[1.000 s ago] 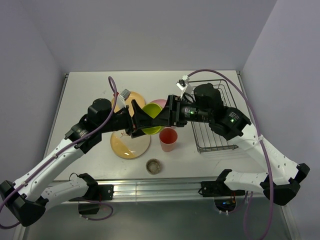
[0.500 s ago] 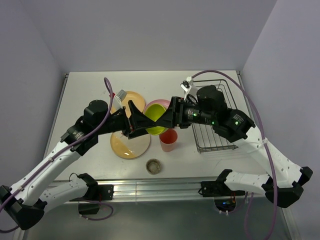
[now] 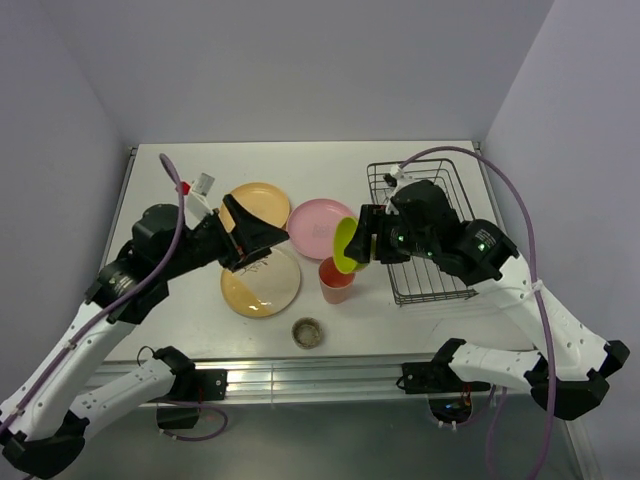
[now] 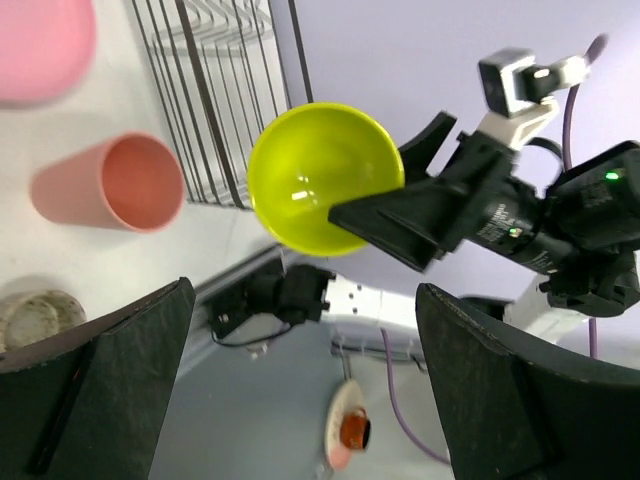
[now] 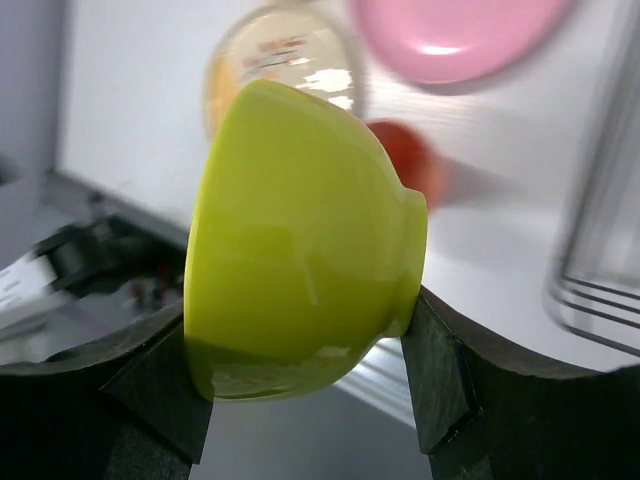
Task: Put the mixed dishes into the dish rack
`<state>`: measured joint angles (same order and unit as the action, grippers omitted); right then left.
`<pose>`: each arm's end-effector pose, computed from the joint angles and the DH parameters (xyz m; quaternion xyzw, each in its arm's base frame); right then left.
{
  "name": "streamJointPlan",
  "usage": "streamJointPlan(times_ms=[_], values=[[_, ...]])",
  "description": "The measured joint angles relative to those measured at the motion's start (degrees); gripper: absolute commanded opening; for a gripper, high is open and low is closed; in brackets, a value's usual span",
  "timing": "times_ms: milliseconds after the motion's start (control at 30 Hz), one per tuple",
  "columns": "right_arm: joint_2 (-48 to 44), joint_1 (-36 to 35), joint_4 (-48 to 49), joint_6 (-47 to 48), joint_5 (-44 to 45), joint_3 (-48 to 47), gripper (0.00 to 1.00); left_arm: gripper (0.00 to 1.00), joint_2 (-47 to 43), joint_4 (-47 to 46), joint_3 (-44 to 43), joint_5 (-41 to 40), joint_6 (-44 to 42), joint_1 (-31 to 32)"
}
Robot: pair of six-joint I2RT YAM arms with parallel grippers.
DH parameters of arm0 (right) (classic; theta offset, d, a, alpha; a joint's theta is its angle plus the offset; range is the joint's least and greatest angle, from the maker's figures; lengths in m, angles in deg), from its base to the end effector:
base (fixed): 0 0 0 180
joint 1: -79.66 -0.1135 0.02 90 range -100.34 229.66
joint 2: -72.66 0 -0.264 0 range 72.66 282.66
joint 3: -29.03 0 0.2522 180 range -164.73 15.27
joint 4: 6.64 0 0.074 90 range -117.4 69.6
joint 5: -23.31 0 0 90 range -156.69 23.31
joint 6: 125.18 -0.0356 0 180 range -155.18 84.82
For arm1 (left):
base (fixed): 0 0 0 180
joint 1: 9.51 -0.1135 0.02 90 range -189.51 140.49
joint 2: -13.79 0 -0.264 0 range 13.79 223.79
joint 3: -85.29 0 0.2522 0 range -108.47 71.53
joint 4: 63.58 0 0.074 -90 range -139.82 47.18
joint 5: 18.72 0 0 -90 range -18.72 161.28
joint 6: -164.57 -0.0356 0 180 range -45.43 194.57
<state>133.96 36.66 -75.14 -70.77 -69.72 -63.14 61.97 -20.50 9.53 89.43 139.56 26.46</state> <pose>0.1424 0.1354 0.4076 -0.0696 0.8944 0.2977 0.3264 0.1322 -0.1097 0.3982 -0.1045 0.7849 -0.5410 0.2835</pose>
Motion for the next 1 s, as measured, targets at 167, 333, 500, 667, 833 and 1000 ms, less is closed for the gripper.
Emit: streamJointPlan(times_ms=[167, 333, 500, 667, 833, 1000], values=[[2.7, 4.1, -9.3, 3.6, 13.0, -3.2, 0.0, 0.97, -1.0, 5.7, -5.7, -5.7, -2.4, 0.0], [7.5, 7.5, -17.2, 5.7, 26.7, -3.7, 0.0, 0.91, 2.1, 11.3, -7.6, -7.5, -3.7, 0.0], [12.2, 10.7, -20.9, 6.7, 38.7, -3.6, 0.0, 0.9, 9.6, 17.0, -7.7, -8.0, -5.3, 0.0], [18.5, 12.2, -21.9, 6.0, 49.2, -3.3, 0.0, 0.9, 12.5, 19.6, -8.1, -8.1, -8.3, 0.0], [26.8, 13.6, -21.8, 4.5, 54.3, -0.4, 0.0, 0.9, 16.7, 19.1, -9.1, -7.4, -12.0, 0.0], [32.5, 16.6, -21.8, 2.5, 56.8, 0.7, 0.0, 0.9, 18.8, 17.6, -8.1, -6.3, -14.9, 0.0]])
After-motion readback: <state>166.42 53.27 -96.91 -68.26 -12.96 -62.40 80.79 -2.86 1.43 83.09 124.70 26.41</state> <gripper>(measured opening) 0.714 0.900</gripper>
